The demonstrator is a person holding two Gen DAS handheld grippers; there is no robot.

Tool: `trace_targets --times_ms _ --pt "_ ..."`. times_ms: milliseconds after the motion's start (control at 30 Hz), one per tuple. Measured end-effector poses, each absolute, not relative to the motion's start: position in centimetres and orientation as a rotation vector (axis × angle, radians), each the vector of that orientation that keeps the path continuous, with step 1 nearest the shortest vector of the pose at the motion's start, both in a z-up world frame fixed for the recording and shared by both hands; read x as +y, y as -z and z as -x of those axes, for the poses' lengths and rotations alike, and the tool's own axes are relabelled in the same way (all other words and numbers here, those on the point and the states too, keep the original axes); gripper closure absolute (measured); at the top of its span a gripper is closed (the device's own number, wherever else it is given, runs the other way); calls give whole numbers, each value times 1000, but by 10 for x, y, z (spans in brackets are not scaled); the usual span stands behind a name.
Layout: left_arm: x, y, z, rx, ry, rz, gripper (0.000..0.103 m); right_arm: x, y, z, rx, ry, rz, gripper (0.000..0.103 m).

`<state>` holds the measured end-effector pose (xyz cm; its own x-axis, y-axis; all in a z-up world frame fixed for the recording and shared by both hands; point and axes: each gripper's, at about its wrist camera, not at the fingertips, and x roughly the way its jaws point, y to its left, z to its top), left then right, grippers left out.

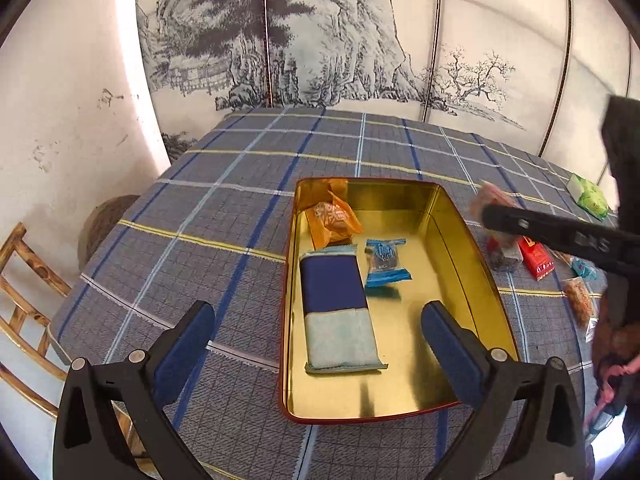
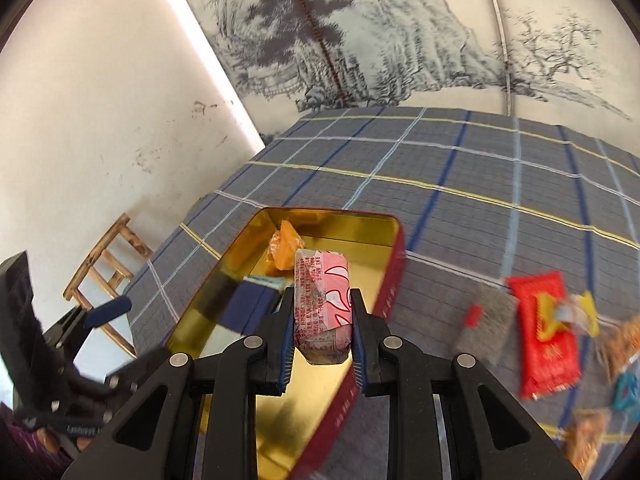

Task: Organize snacks
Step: 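Carry the pink-wrapped cake in the right gripper into the tin and release it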

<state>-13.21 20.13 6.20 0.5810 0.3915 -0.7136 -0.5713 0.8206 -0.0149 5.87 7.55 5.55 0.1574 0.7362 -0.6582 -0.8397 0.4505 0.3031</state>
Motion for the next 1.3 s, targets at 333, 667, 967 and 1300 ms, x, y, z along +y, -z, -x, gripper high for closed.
trace_targets --times_ms 333,667,967,1300 --pt "215 -53 132 789 -583 248 1 150 -37 -85 920 -1117 255 78" --pt "221 -50 132 783 -577 227 1 194 -18 -97 970 -1064 353 78" --pt "223 -47 134 785 -571 232 1 201 -18 -95 963 -1055 326 77" --pt "216 -48 135 789 -563 230 1 156 -52 -77 850 -1105 165 70"
